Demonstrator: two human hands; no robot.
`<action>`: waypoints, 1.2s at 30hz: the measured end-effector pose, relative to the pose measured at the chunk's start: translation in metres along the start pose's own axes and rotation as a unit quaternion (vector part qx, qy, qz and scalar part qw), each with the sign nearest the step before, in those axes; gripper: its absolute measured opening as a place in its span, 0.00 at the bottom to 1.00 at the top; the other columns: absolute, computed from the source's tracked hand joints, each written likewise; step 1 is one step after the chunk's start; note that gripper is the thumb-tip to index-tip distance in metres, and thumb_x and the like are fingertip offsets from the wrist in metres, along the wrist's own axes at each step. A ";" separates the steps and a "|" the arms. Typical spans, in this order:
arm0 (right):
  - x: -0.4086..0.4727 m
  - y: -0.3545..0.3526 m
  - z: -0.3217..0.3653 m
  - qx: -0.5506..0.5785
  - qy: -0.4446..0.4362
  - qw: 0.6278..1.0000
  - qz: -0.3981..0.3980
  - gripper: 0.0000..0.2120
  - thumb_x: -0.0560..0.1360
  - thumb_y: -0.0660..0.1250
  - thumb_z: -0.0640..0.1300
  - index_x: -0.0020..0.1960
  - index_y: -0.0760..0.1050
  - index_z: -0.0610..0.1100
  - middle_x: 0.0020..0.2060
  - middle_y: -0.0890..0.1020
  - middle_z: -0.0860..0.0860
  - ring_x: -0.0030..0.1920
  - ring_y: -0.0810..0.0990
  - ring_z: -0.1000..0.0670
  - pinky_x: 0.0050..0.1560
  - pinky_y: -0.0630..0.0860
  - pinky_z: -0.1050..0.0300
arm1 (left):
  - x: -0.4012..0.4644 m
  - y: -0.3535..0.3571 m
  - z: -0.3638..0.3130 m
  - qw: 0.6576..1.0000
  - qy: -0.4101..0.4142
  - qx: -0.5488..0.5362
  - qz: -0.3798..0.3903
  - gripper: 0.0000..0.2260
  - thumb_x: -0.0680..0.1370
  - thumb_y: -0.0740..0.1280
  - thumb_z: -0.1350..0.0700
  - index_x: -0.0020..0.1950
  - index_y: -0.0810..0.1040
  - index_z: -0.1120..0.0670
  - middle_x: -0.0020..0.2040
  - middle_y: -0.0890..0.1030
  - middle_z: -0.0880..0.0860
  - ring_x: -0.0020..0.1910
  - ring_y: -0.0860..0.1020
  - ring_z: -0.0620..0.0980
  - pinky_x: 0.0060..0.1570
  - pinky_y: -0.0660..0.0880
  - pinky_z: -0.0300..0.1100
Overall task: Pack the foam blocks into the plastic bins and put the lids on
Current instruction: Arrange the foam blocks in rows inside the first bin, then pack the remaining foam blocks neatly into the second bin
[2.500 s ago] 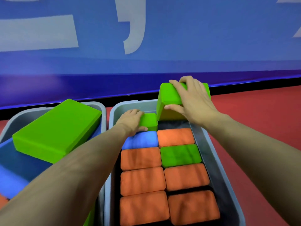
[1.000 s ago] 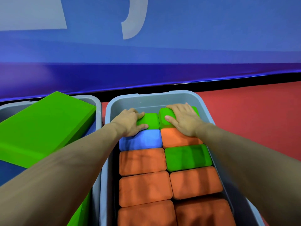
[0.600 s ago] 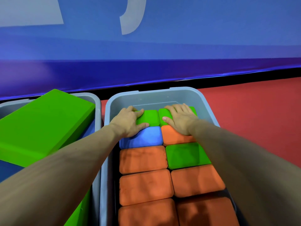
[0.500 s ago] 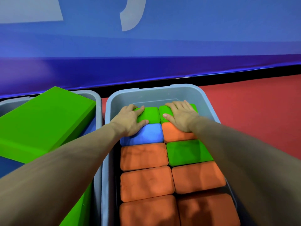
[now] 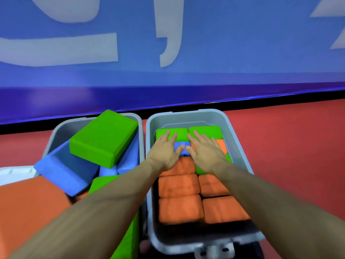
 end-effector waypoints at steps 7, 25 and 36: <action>-0.098 -0.036 0.045 0.102 0.007 0.994 -0.046 0.30 0.83 0.56 0.59 0.81 0.56 0.50 0.80 0.59 0.49 0.80 0.58 0.49 0.78 0.57 0.45 | -0.118 -0.070 -0.003 0.996 -0.002 -0.036 -0.080 0.29 0.84 0.58 0.44 0.81 0.59 0.57 0.81 0.59 0.59 0.80 0.56 0.54 0.77 0.51 0.43; -0.138 -0.004 0.181 0.111 -0.093 0.987 0.071 0.34 0.80 0.60 0.63 0.81 0.54 0.53 0.81 0.54 0.49 0.79 0.59 0.46 0.78 0.58 0.49 | -0.244 -0.113 0.100 0.962 -0.130 -0.154 -0.186 0.30 0.82 0.60 0.39 0.80 0.63 0.53 0.78 0.65 0.53 0.77 0.64 0.50 0.76 0.61 0.49; -0.115 0.007 0.179 0.091 -0.033 0.993 0.074 0.31 0.80 0.58 0.63 0.80 0.57 0.55 0.80 0.59 0.53 0.78 0.62 0.48 0.76 0.60 0.53 | -0.221 -0.123 0.145 0.980 -0.134 -0.076 -0.127 0.31 0.81 0.59 0.37 0.79 0.65 0.53 0.78 0.66 0.54 0.76 0.65 0.52 0.75 0.62 0.48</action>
Point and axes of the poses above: each hand's wrist, its own x-axis towards the middle knuckle, its own y-axis out of the palm, z = x × y, the point moved 8 cm from there along x, towards the middle knuckle
